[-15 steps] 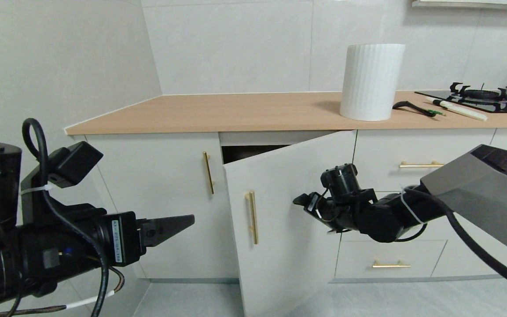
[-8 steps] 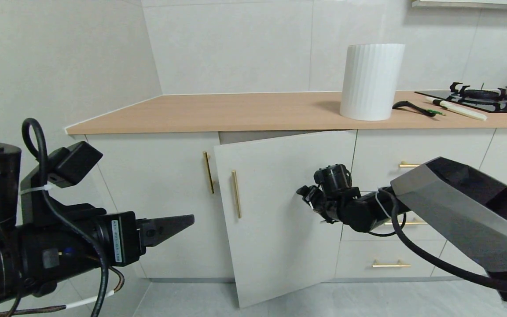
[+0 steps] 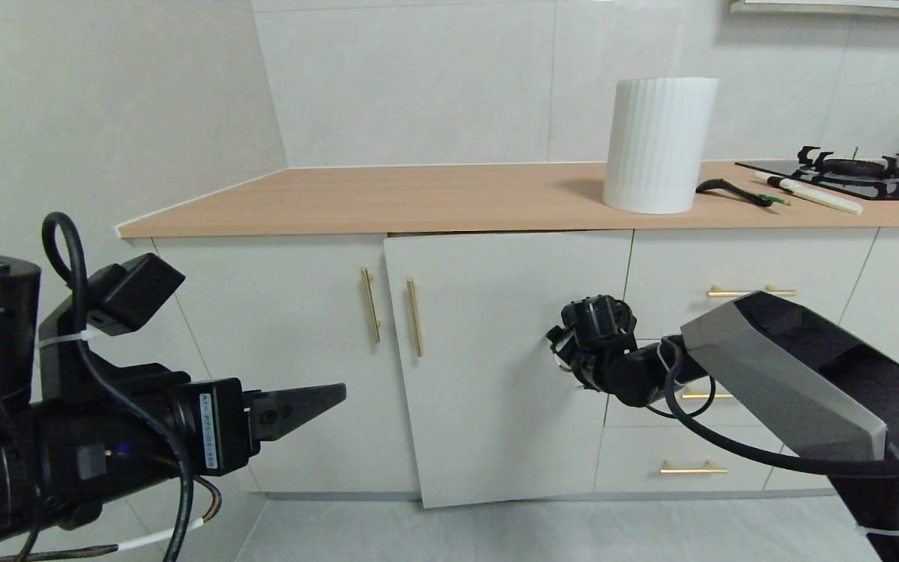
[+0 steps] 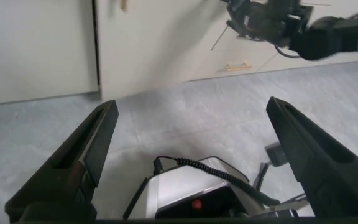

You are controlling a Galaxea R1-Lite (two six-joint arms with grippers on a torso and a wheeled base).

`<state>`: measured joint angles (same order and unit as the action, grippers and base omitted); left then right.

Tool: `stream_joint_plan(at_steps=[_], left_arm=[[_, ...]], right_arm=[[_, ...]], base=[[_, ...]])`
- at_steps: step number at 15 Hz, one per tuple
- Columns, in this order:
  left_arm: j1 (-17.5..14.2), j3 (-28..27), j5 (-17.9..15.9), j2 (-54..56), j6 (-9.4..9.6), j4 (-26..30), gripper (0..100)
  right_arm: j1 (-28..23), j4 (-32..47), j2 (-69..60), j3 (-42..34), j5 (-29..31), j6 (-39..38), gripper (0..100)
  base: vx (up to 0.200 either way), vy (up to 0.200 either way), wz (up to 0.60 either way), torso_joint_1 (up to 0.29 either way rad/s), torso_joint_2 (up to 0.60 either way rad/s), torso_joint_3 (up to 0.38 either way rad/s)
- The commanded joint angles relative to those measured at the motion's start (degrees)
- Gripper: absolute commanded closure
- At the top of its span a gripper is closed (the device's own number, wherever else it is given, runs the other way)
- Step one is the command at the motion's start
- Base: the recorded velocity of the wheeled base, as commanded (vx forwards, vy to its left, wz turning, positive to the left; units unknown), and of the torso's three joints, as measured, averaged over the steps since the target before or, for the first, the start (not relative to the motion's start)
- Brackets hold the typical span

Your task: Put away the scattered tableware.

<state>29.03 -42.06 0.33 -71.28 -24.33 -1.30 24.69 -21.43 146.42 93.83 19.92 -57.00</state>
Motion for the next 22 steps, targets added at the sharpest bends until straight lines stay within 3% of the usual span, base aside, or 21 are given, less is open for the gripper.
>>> stream_joint_plan(at_steps=[1,10,13,14,16,18,22], left_arm=[[0.0,0.0,0.0,-0.3,-0.01,0.0,0],[0.1,0.1,-0.1,-0.5,-0.01,0.0,0],[0.1,0.2,-0.1,-0.4,-0.01,0.0,0],[0.1,0.2,-0.1,-0.4,-0.01,0.0,0],[0.1,0.1,0.1,0.1,-0.01,-0.1,0],[0.1,0.0,0.2,1.8,-0.1,-0.5,0],[-2.0,0.4,1.3,9.5,0.6,-1.2,0]], right_arm=[[-0.3,-0.1,1.6,1.2,0.6,0.1,0],[-1.0,-0.1,4.0,4.8,4.9,1.4,0],[-0.8,-0.1,1.1,2.7,4.8,1.3,0],[-0.5,-0.3,-0.6,0.4,4.4,1.3,0],[1.8,-2.3,-10.9,-11.5,-2.1,1.0,0],[3.6,-6.6,-19.5,-19.4,-3.2,2.1,0],[6.3,-12.6,-42.8,-39.0,-3.6,13.8,0]], base=[[0.0,0.0,0.0,0.0,0.0,0.0],[0.0,0.0,0.0,0.0,0.0,0.0],[0.0,0.0,0.0,0.0,0.0,0.0],[0.0,0.0,0.0,0.0,0.0,0.0],[0.0,0.0,0.0,0.0,0.0,0.0],[0.0,0.0,0.0,0.0,0.0,0.0],[0.0,0.0,0.0,0.0,0.0,0.0]])
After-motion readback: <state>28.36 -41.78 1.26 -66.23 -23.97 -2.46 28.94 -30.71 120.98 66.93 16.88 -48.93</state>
